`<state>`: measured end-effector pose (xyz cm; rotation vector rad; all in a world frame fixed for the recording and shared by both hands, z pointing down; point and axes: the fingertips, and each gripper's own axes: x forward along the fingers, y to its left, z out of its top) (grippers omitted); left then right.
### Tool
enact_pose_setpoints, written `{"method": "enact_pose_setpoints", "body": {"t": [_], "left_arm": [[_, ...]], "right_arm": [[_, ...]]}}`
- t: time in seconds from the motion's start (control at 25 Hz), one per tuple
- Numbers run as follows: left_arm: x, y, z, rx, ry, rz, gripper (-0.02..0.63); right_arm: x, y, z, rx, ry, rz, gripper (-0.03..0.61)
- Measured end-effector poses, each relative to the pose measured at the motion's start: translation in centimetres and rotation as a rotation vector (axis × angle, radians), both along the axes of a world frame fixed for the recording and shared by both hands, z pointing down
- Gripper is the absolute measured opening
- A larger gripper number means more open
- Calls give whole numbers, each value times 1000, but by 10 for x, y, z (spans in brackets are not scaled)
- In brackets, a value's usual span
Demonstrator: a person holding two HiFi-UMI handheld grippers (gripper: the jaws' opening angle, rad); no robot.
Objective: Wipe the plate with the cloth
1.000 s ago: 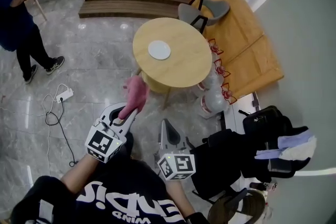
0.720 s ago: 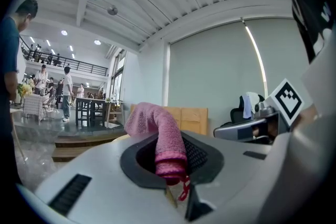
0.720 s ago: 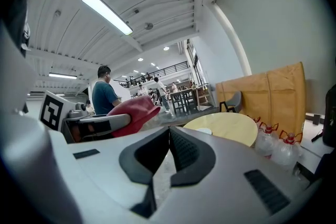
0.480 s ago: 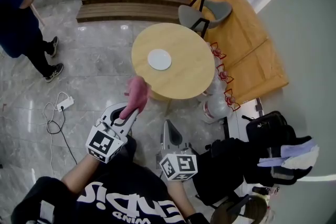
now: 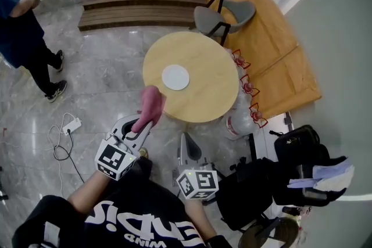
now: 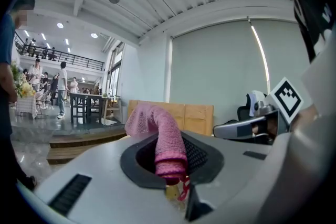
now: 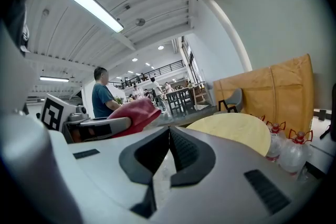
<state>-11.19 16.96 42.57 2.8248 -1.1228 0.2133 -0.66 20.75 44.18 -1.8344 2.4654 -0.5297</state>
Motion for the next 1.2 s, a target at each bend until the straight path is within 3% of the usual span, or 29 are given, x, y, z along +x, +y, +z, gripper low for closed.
{"method": "enact_pose_setpoints", "body": {"t": [0.68,1.2], "left_arm": [[-5,-83,13,-20,4,76,52],[27,-121,21,-44,0,112,52]], "right_arm": [[-7,-71,13,-31,9,77,21],[24,-108,19,-60,12,106,22]]}}
